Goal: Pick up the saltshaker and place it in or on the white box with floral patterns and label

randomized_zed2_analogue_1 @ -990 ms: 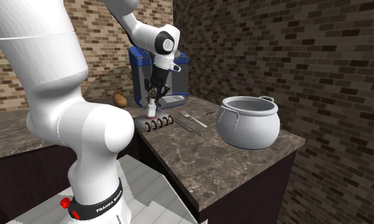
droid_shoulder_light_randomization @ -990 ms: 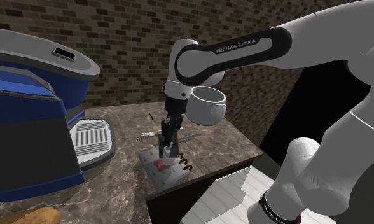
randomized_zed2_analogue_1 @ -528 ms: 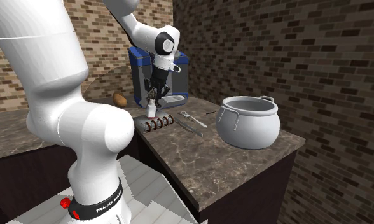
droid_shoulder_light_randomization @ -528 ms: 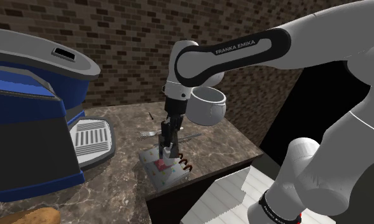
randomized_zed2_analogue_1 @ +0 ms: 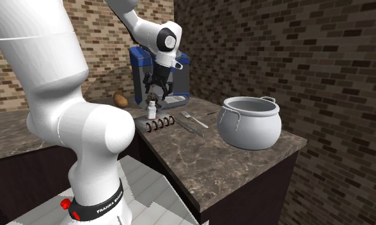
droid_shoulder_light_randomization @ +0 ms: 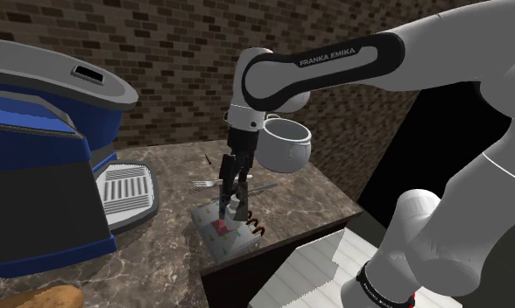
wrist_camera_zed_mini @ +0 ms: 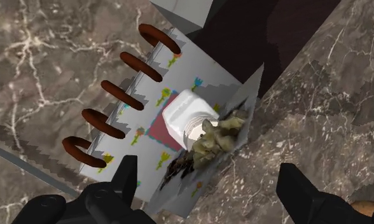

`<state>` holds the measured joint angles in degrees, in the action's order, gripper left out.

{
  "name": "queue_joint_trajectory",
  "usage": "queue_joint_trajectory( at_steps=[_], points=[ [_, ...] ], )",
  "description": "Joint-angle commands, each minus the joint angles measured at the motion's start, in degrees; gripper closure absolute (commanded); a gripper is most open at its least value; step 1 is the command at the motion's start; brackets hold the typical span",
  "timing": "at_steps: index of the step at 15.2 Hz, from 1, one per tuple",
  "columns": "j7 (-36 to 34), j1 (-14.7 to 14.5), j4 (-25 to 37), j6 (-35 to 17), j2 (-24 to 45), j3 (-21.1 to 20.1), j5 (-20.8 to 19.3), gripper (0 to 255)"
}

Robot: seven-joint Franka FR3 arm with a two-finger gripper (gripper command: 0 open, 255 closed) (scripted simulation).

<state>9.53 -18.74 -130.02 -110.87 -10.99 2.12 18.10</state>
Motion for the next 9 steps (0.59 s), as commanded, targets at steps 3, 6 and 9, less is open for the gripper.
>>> queue_joint_trajectory(
  at_steps=[3,6,9],
  points=[
    [-0.36,0.65,4.02,5.0,-0.79,0.79,-0.92,0],
    [-0.36,0.65,4.02,5.0,-0.8,0.8,-0.92,0],
    [-0.36,0.65,4.02,5.0,-0.79,0.8,-0.92,0]
  ],
)
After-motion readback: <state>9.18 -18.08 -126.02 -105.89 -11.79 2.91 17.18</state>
